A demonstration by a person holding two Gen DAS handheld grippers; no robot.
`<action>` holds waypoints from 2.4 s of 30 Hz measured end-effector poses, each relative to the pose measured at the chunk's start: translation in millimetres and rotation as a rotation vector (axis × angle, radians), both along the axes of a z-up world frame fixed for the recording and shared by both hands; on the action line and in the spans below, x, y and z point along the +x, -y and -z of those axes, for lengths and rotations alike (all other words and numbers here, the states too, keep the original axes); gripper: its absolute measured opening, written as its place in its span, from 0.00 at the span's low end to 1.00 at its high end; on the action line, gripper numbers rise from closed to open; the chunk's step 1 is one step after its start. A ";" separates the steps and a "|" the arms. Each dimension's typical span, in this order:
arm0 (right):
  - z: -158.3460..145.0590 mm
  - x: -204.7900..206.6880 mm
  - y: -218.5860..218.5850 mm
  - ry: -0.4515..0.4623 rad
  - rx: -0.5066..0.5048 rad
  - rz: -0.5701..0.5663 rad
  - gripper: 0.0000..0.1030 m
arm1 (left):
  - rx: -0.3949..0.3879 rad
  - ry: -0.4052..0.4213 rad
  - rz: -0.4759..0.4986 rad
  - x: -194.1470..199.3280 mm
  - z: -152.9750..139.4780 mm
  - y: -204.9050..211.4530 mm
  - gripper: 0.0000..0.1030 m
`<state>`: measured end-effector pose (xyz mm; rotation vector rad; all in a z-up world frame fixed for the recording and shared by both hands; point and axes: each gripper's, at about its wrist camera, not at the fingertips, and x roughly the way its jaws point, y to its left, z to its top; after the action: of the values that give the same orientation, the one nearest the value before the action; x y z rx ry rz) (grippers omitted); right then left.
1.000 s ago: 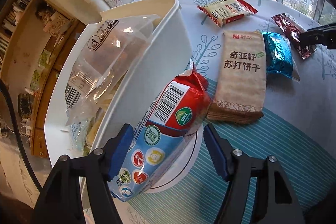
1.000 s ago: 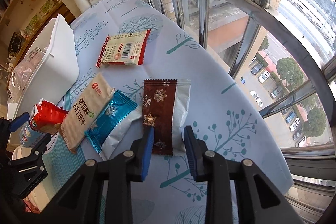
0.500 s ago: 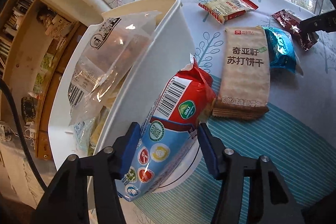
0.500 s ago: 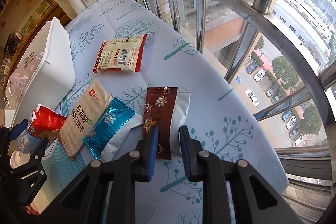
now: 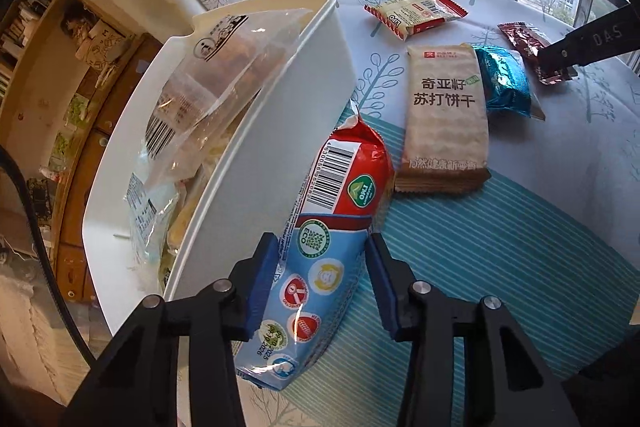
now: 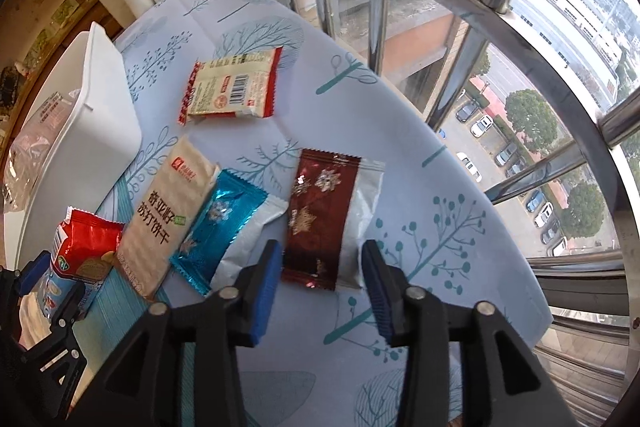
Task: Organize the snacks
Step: 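Move the left tool to the red-blue biscuit packet while the right tool grasps the brown chocolate wrapper, then grasp the red-blue biscuit packet with the left tool while the right tool holds the brown wrapper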
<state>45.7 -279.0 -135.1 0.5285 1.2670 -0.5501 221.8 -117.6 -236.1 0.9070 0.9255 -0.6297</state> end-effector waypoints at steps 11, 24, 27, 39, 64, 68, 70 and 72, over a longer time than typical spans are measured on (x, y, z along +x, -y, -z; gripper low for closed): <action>11.1 2.2 0.4 -0.083 -0.062 0.011 0.44 | -0.052 -0.131 -0.064 -4.7 -13.6 -27.2 0.40; -0.7 -5.1 -1.7 -0.012 -0.090 -0.007 0.06 | -0.215 -0.185 -0.126 -5.5 -51.0 -45.5 0.36; -12.2 -8.2 -9.6 0.019 -0.114 -0.022 0.03 | -0.255 -0.155 -0.089 -10.7 -63.2 -47.7 0.08; -49.1 -23.7 -48.2 0.129 -0.127 -0.041 0.02 | -0.275 -0.207 -0.099 -3.0 -70.2 -67.4 0.33; -54.6 -35.1 -43.1 0.159 -0.068 0.001 0.02 | -0.128 -0.212 -0.156 36.2 -8.5 -25.1 0.71; -51.8 -29.7 -37.4 0.155 -0.056 -0.013 0.02 | -0.120 -0.227 -0.181 44.3 -0.5 -19.3 0.72; -50.2 -26.0 -33.9 0.151 -0.049 -0.022 0.02 | -0.111 -0.238 -0.190 47.6 4.4 -16.5 0.72; -49.6 -22.5 -30.7 0.150 -0.044 -0.030 0.02 | -0.103 -0.243 -0.199 50.0 8.5 -13.7 0.75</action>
<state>23.3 -248.3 -85.5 0.5042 1.1167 -0.5031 271.8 -103.9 -244.7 0.6457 1.1741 -0.6180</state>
